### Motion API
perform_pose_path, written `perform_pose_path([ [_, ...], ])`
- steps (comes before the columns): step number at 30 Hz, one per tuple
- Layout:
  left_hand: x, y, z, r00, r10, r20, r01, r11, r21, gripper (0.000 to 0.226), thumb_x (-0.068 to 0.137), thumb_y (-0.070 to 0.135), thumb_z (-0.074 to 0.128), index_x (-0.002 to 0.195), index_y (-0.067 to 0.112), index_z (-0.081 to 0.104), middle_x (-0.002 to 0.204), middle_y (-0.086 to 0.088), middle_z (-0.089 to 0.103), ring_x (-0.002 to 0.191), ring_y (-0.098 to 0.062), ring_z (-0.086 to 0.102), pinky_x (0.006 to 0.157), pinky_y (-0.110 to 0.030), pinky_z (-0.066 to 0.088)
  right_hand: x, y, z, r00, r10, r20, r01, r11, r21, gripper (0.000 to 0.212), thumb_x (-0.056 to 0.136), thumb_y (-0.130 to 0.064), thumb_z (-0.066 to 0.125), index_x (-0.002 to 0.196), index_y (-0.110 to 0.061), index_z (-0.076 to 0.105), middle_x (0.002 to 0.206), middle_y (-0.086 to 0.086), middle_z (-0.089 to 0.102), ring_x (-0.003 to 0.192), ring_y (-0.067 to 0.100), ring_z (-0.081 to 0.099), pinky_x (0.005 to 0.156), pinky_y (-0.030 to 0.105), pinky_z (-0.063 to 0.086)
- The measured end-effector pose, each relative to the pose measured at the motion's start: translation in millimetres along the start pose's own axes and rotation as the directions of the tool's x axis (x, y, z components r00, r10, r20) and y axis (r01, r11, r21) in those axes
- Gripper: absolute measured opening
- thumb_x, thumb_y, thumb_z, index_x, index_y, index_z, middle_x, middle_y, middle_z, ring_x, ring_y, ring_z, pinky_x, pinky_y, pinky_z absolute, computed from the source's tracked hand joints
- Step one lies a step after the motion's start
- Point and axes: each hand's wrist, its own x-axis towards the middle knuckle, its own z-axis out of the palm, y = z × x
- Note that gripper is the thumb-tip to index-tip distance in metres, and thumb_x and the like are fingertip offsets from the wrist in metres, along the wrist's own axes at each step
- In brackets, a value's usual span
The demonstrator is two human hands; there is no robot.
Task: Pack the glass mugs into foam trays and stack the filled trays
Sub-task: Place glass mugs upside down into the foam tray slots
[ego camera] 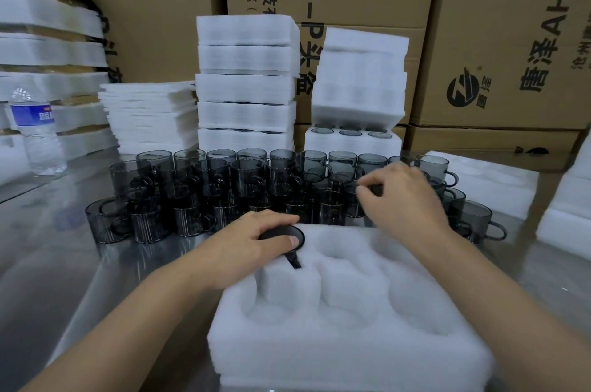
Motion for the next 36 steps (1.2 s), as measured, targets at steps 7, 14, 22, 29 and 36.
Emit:
perform_pose_path([
  [7, -1.5, -0.6, -0.3, 1.000, -0.013, 0.005, 0.013, 1.000, 0.001, 0.028, 0.090, 0.036, 0.059, 0.114, 0.048, 0.055, 0.112, 0.029, 0.052, 0.116, 0.007, 0.042, 0.101, -0.019, 0.030, 0.3, 16.9, 11.0, 0.893, 0.277, 0.355, -0.158, 0.931, -0.330, 0.041, 0.097, -0.035, 0.036, 0.133, -0.021, 0.049, 0.136, 0.008, 0.042, 0.125, 0.030, 0.038, 0.094, 0.039, 0.034],
  [14, -2.7, 2.0, 0.5, 1.000, -0.004, -0.012, 0.004, 1.000, 0.003, 0.030, 0.090, 0.033, 0.060, 0.118, 0.043, 0.057, 0.109, 0.027, 0.053, 0.113, 0.009, 0.043, 0.096, -0.014, 0.030, 0.2, 16.0, 12.0, 0.900, 0.271, 0.341, -0.220, 0.958, -0.181, 0.033, 0.095, -0.025, 0.041, 0.123, -0.009, 0.049, 0.114, 0.014, 0.059, 0.103, 0.033, 0.054, 0.075, 0.031, 0.040],
  [22, -3.9, 2.9, -1.4, 1.000, 0.014, -0.018, -0.013, 0.997, 0.080, 0.031, 0.089, 0.038, 0.061, 0.119, 0.044, 0.057, 0.119, 0.024, 0.053, 0.116, 0.002, 0.047, 0.106, -0.027, 0.035, -1.5, 6.0, -1.1, 0.978, 0.124, 0.171, -0.082, 0.969, -0.232, 0.011, 0.086, 0.005, 0.048, 0.093, -0.003, 0.048, 0.094, 0.016, 0.058, 0.079, 0.032, 0.052, 0.064, 0.032, 0.040],
  [29, -6.7, 15.2, -1.3, 0.938, 0.202, -0.281, -0.141, 0.965, 0.222, 0.038, 0.086, 0.033, 0.063, 0.123, 0.039, 0.057, 0.105, 0.038, 0.049, 0.104, 0.013, 0.046, 0.090, -0.003, 0.031, -5.6, -15.3, -21.6, 0.977, -0.158, -0.143, 0.185, 0.961, 0.204, 0.017, 0.086, -0.011, 0.062, 0.099, -0.017, 0.071, 0.080, -0.006, 0.065, 0.077, 0.017, 0.058, 0.069, 0.027, 0.044],
  [36, -2.6, 27.5, 5.6, 0.933, 0.007, -0.360, -0.224, 0.793, -0.566, 0.049, 0.061, 0.052, 0.058, 0.103, 0.028, 0.065, 0.093, -0.003, 0.075, 0.083, -0.016, 0.072, 0.070, -0.020, 0.057, -31.0, -44.8, -9.5, 0.789, -0.534, -0.303, 0.602, 0.771, 0.208, 0.021, 0.078, -0.004, 0.064, 0.097, -0.006, 0.072, 0.081, 0.006, 0.065, 0.073, 0.021, 0.058, 0.070, 0.031, 0.045],
])
